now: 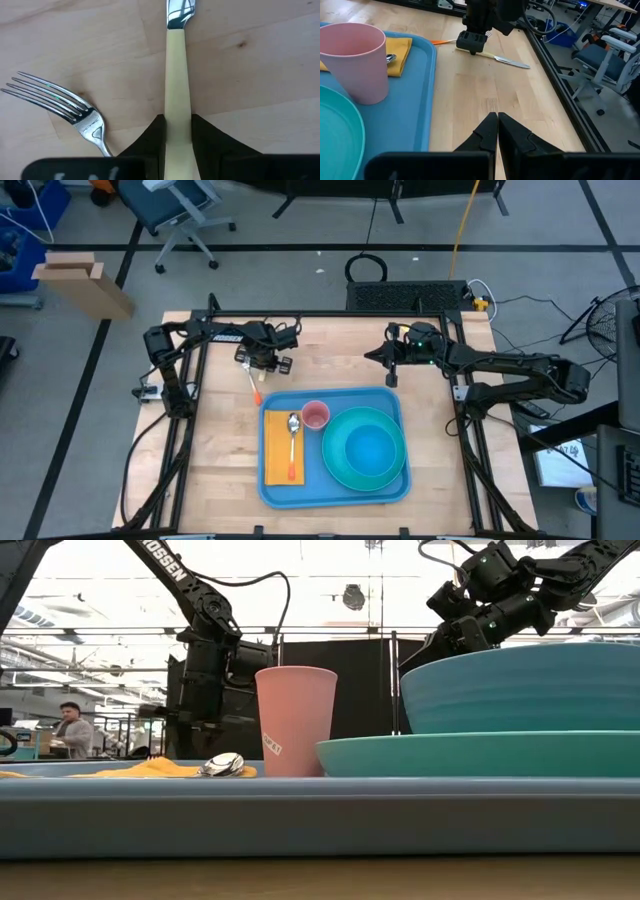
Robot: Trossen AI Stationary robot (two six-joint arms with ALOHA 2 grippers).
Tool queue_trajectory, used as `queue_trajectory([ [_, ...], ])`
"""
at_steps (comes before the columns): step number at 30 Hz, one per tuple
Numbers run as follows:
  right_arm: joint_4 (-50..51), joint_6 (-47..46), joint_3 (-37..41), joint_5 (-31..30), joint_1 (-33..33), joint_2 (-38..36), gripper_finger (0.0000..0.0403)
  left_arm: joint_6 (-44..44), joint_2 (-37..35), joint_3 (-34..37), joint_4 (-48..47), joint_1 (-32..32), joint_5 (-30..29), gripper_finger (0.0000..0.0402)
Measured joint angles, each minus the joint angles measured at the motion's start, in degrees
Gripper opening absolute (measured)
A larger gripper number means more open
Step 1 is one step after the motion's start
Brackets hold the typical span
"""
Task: Set up tray
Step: Put the yellow knife on the yellow napkin
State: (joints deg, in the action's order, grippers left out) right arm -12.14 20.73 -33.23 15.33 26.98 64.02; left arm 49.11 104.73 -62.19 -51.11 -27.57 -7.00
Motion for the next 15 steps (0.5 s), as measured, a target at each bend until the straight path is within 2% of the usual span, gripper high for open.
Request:
queue_trajectory([
  [6,0.2,0.0,0.0,0.0,0.0,0.0,0.0006,-1.7,-2.4,0.3,-0.2,1.1,-2.7,0.0070],
  [11,0.6,0.1,0.0,0.0,0.0,0.0,0.0006,-2.4,-8.9,0.2,-1.3,4.7,-3.4,0.0070],
  [15,0.8,0.2,0.0,0.0,0.0,0.0,0.0006,0.9,-16.4,0.2,-3.9,9.8,-3.9,0.0070],
])
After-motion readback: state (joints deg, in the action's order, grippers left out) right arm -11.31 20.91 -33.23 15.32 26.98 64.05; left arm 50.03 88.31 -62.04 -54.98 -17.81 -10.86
